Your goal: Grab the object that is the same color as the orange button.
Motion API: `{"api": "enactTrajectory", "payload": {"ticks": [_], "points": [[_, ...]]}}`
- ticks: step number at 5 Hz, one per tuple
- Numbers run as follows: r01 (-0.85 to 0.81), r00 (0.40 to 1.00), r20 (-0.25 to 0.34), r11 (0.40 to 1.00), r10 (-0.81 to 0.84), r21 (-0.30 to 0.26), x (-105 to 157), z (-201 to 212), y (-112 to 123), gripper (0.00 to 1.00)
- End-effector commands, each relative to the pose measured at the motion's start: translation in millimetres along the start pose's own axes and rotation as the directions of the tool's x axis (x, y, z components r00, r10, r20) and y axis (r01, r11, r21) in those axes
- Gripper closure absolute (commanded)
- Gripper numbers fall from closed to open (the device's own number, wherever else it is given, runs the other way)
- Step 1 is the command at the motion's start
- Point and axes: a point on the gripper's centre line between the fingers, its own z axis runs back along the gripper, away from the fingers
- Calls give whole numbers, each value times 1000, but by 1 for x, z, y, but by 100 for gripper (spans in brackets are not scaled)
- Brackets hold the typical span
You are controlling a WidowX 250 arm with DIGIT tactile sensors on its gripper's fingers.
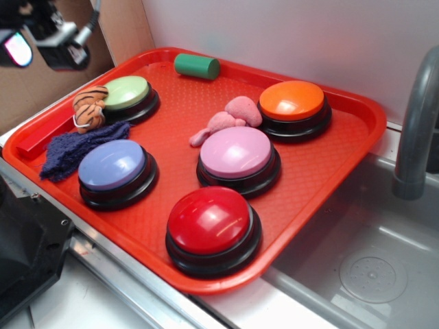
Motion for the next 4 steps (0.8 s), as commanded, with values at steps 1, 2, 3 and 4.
{"api": "enactTrajectory", "payload": {"ticks": [1,2,3,4], "points": [[-138,989,60,990,136,35,17,-32,26,0],[-181,982,64,982,178,55,18,-43,32,0],[-216,974,85,973,209,77,18,-50,37,0],[-240,968,90,967,232,87,20,-57,41,0]]}}
